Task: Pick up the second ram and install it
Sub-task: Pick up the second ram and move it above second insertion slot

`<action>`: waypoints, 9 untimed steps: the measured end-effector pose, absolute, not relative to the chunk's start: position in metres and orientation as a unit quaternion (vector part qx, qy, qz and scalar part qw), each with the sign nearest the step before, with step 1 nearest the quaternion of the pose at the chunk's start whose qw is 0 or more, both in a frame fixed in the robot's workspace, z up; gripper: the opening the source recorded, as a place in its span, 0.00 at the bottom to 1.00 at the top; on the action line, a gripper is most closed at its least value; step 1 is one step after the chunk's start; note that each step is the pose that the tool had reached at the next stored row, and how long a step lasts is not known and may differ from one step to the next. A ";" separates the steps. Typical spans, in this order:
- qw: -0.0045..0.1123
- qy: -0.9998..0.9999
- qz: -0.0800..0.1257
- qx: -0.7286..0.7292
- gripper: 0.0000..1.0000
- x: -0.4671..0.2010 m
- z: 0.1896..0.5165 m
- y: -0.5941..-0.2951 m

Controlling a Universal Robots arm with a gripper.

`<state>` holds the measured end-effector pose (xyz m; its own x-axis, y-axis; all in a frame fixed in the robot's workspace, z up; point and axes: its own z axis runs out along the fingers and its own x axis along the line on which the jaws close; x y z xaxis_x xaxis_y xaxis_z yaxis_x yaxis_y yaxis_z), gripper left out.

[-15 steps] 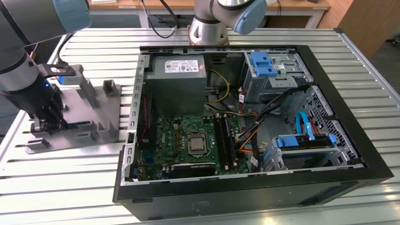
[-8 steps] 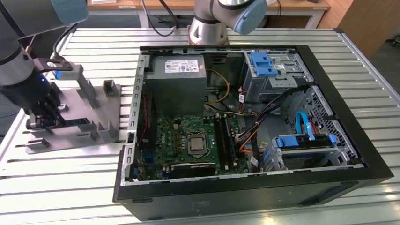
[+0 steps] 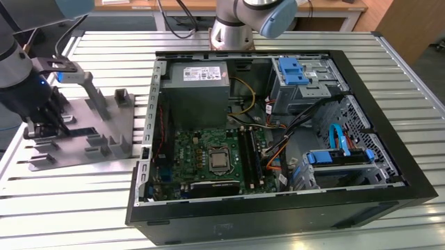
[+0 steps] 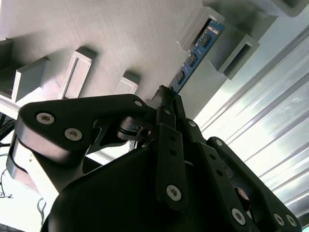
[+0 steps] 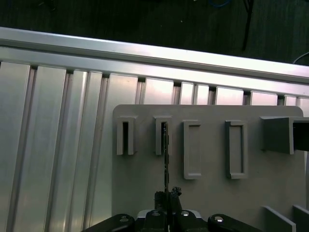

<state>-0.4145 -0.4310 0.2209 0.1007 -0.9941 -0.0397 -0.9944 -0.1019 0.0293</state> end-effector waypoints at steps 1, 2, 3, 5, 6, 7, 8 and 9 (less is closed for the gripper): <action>0.002 0.670 0.025 -0.742 0.14 -0.414 0.222 -0.431; 0.002 0.670 0.025 -0.742 0.14 -0.414 0.223 -0.431; 0.002 0.670 0.025 -0.742 0.14 -0.414 0.224 -0.431; 0.002 0.670 0.025 -0.742 0.14 -0.414 0.226 -0.431; 0.002 0.670 0.025 -0.742 0.14 -0.414 0.227 -0.431; 0.002 0.670 0.025 -0.742 0.14 -0.414 0.228 -0.431; 0.002 0.670 0.025 -0.742 0.14 -0.414 0.229 -0.431; 0.002 0.670 0.025 -0.742 0.14 -0.414 0.231 -0.431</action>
